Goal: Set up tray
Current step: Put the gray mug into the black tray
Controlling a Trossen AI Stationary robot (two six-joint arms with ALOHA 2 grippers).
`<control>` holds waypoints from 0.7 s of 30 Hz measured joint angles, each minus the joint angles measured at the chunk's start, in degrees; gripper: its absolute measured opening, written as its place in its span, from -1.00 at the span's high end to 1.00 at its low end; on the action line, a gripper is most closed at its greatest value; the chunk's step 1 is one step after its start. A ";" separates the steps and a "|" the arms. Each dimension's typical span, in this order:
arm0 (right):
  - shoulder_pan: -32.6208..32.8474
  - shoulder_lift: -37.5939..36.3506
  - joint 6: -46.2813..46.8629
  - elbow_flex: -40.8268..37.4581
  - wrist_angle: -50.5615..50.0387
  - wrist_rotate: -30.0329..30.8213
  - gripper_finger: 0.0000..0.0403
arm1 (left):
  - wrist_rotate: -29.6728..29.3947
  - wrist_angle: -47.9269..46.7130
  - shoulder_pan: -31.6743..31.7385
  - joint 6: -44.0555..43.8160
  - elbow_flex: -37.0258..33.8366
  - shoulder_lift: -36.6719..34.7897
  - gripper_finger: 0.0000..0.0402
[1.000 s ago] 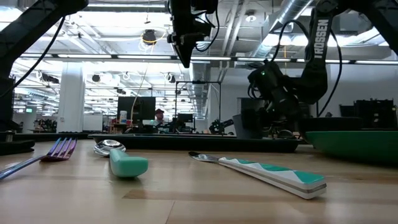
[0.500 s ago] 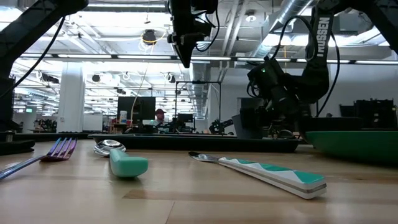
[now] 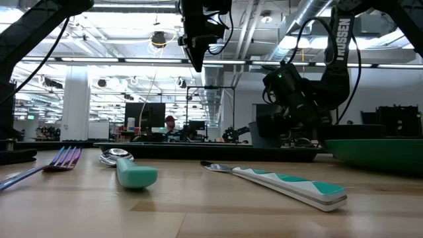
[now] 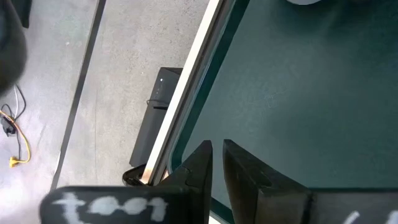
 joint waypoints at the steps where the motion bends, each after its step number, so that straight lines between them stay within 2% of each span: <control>1: 0.00 0.01 0.00 0.00 -0.10 0.27 0.48 | 0.01 0.00 0.00 0.01 0.00 0.00 0.85; 10: 0.15 0.04 -2.43 0.00 -0.46 1.04 0.29 | 0.02 0.00 0.00 0.20 0.00 0.00 0.85; 21: 2.80 0.04 -3.86 0.00 -0.46 2.64 0.36 | 0.00 0.24 0.00 0.27 0.00 0.00 0.85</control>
